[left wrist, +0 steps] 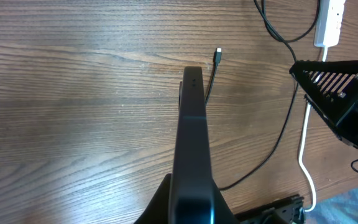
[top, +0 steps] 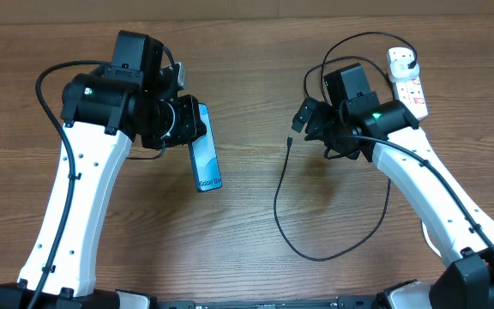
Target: Plug charger to phone and switch on socket
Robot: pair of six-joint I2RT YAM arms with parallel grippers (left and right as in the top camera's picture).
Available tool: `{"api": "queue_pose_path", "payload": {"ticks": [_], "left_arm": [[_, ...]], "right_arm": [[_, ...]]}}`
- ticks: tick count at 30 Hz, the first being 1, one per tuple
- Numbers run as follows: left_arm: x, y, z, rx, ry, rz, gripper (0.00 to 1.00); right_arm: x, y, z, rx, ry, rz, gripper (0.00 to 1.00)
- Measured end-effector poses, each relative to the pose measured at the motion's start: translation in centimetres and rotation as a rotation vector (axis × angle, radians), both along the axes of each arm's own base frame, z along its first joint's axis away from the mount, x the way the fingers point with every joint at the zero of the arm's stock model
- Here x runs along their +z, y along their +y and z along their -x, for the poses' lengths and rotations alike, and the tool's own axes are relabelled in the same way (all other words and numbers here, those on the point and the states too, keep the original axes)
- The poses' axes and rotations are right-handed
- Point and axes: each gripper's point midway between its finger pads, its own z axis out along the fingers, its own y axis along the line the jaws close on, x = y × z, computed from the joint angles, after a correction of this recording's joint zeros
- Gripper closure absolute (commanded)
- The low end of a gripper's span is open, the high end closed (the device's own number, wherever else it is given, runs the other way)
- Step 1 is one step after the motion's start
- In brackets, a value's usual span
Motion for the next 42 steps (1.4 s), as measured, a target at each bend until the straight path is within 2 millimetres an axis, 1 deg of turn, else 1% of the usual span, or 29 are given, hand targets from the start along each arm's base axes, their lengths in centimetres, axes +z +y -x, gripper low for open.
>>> {"api": "queue_pose_path", "payload": {"ticks": [16, 22, 28, 30, 38, 40, 42], "left_arm": [[0.0, 0.0, 0.0, 0.019, 0.01, 0.005, 0.96], [0.0, 0.1, 0.0, 0.021, 0.01, 0.002, 0.96], [-0.1, 0.3, -0.1, 0.027, 0.006, -0.012, 0.96], [-0.1, 0.4, -0.1, 0.028, 0.006, -0.015, 0.96], [-0.1, 0.4, -0.2, 0.029, 0.003, -0.018, 0.96], [-0.1, 0.4, -0.2, 0.029, 0.001, -0.017, 0.96], [-0.1, 0.4, -0.2, 0.029, 0.001, -0.017, 0.96]], "right_arm": [[0.0, 0.0, -0.1, -0.001, -0.003, -0.001, 0.0], [-0.1, -0.6, -0.1, -0.012, -0.007, 0.035, 0.0], [-0.2, -0.8, -0.7, -0.022, -0.025, 0.049, 0.0], [-0.8, -0.8, -0.9, -0.023, -0.011, 0.055, 0.0], [-5.2, -0.7, -1.0, -0.019, 0.097, 0.096, 0.0], [-5.8, -0.7, -1.0, -0.019, 0.109, 0.1, 0.04], [-6.0, -0.5, -1.5, -0.019, 0.099, 0.096, 0.12]]}}
